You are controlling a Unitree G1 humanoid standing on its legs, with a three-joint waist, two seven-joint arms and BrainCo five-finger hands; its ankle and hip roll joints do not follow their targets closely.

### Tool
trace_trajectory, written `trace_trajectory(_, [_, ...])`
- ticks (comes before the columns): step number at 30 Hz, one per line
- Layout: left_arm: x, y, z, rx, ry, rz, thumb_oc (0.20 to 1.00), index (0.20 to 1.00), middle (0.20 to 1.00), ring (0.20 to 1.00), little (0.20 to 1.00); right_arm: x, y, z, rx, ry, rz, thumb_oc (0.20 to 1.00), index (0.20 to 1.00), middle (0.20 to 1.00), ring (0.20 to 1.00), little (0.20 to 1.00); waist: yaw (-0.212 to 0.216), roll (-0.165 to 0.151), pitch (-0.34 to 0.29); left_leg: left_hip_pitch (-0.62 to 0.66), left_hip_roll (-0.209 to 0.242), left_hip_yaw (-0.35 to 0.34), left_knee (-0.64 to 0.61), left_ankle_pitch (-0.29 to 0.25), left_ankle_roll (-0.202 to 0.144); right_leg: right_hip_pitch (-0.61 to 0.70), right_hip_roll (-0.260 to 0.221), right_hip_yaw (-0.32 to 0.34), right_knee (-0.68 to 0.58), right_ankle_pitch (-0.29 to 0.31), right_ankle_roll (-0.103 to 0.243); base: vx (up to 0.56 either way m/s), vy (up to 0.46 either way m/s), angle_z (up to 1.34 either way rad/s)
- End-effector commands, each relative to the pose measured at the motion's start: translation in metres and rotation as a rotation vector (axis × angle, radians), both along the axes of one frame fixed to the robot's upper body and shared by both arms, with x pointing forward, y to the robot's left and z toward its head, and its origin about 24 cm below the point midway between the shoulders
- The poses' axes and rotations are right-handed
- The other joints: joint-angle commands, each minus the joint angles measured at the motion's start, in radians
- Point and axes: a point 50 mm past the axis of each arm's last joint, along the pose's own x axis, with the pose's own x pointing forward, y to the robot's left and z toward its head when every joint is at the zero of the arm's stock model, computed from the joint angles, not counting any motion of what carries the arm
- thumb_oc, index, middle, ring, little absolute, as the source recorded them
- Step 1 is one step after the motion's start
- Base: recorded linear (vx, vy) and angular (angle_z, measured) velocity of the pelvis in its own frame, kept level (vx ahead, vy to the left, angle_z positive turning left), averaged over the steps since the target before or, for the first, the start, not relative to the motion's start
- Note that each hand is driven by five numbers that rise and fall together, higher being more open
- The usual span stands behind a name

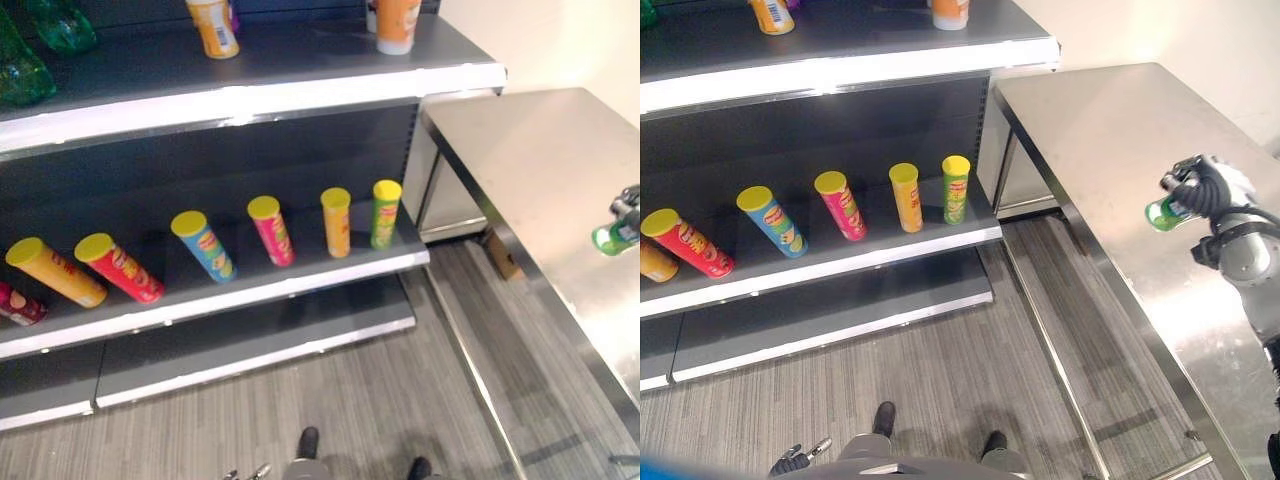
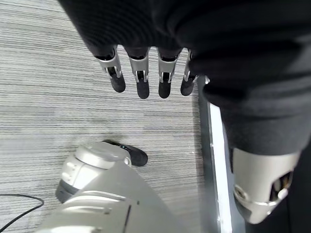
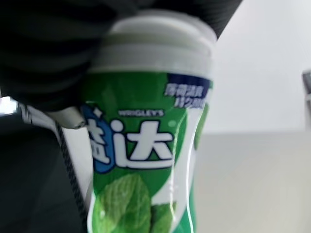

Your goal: Put the goods on the table back onto the shelves and tidy them up.

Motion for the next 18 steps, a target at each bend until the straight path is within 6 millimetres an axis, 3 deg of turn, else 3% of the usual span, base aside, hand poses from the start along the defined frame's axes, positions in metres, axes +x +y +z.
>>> trace_trajectory(1, [0.022,0.020,0.009,0.089,-0.037,-0.071,1.000,1.000,1.000,1.000,1.000,0.000,0.022,0.037,-0.088,-0.171,0.100,0.200,0.200,0.200,0.200,0.200,0.024,-0.068,-0.021,0.035,0.071,0.155,0.016,-0.037,-0.038,0.023,-0.052,0.119,0.041,-0.105,0.046,0.01,-0.038,-0.03])
trace_trajectory(6, [0.023,0.024,0.010,0.100,-0.043,-0.075,1.000,1.000,1.000,1.000,1.000,-0.012,0.033,0.051,-0.121,-0.238,0.158,0.200,0.200,0.200,0.200,0.200,0.024,-0.066,-0.022,0.036,0.080,0.157,0.018,-0.033,-0.044,0.024,-0.043,0.120,0.043,-0.112,0.040,0.00,-0.058,-0.01])
trace_trajectory(12, [0.027,0.026,0.013,0.108,-0.064,-0.085,1.000,1.000,1.000,1.000,1.000,-0.023,0.059,0.072,-0.150,-0.321,0.302,0.200,0.200,0.200,0.200,0.200,0.022,-0.057,-0.014,0.023,0.104,0.145,0.031,-0.015,-0.058,0.024,-0.013,0.131,0.036,-0.131,0.020,-0.01,-0.078,-0.01])
trace_trajectory(16, [0.039,0.028,0.018,0.110,-0.120,-0.081,1.000,1.000,1.000,1.000,1.000,-0.028,0.068,0.083,-0.163,-0.362,0.348,0.200,0.200,0.200,0.200,0.200,0.025,-0.066,0.022,-0.056,0.108,0.130,0.171,-0.033,-0.062,0.024,-0.011,0.130,0.034,-0.140,0.000,-0.06,-0.060,0.08])
trace_trajectory(18, [0.047,0.025,0.020,0.099,-0.163,-0.065,1.000,1.000,1.000,1.000,1.000,-0.031,0.067,0.090,-0.184,-0.384,0.339,0.200,0.200,0.200,0.200,0.200,0.025,-0.069,0.046,-0.124,0.111,0.119,0.270,-0.028,-0.084,0.040,-0.011,0.117,0.022,-0.146,-0.003,-0.03,0.012,0.53])
